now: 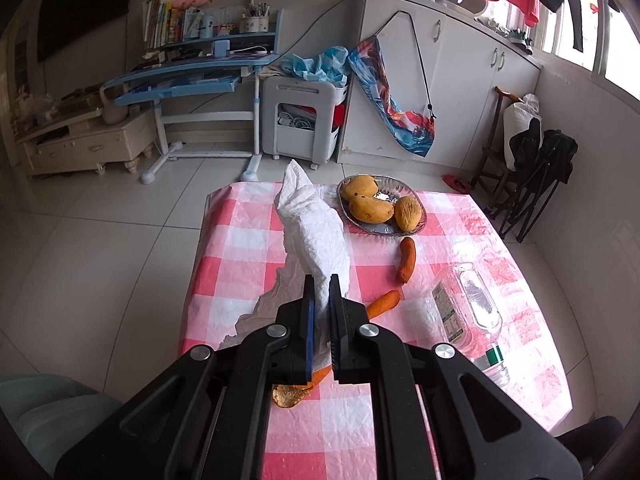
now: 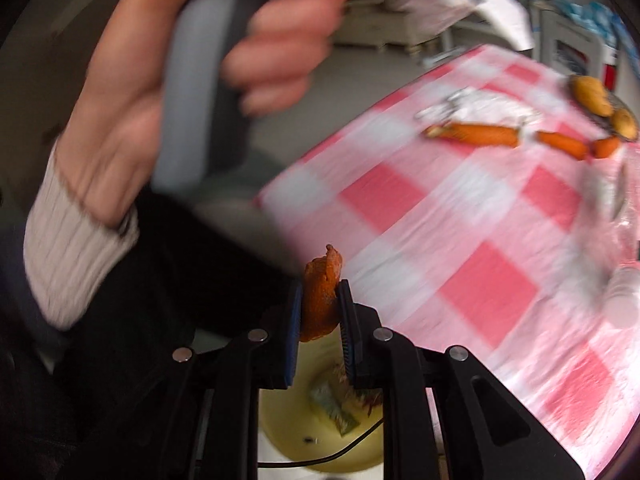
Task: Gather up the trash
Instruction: 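Open the right tool over the yellow basin to drop the carrot piece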
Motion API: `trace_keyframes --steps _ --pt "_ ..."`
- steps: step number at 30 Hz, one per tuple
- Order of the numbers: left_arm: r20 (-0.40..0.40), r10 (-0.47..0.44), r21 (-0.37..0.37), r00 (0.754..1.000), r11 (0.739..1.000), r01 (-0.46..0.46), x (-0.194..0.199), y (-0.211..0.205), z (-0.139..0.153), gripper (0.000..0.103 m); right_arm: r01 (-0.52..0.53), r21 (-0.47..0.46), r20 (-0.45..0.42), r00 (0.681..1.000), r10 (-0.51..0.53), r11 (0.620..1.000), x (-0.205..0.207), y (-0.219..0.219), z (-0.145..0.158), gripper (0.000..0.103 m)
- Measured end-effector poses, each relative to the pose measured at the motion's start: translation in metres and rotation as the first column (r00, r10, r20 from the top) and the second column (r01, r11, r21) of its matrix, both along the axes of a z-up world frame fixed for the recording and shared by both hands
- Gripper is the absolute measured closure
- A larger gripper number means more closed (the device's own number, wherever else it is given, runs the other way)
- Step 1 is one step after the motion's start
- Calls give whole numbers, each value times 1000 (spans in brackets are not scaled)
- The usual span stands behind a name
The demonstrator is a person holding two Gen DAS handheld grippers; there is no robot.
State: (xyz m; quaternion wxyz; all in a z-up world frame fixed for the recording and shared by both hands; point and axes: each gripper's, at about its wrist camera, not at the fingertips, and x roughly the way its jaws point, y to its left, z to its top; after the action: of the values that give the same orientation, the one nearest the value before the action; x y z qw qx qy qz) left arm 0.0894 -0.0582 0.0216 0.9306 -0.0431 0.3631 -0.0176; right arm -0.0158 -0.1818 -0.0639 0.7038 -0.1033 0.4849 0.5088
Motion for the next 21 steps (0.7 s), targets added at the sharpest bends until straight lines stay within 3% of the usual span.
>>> trace_keyframes --steps 4,7,9,13,17,21 --pt "9 -6 27 1000 1000 6 -2 -5 1 97 -81 -47 -42 996 79 996 -13 8 -14 83" --pt "16 -9 41 1000 999 9 -3 -8 2 97 -98 -62 -66 993 94 993 -16 9 -22 60" --pt "19 -10 47 1000 999 9 -4 -10 2 97 -99 -56 -66 993 96 993 -16 9 -22 60" --pt "21 -11 52 1000 999 10 -4 -10 3 97 -47 -31 -47 998 45 998 -9 2 -18 57" --pt "22 -10 54 1000 998 9 -4 -10 4 97 50 2 -7 999 -50 999 4 -10 -12 48" --pt "22 -11 55 1000 998 9 -4 -10 4 97 133 39 21 991 -134 990 15 -22 -4 48"
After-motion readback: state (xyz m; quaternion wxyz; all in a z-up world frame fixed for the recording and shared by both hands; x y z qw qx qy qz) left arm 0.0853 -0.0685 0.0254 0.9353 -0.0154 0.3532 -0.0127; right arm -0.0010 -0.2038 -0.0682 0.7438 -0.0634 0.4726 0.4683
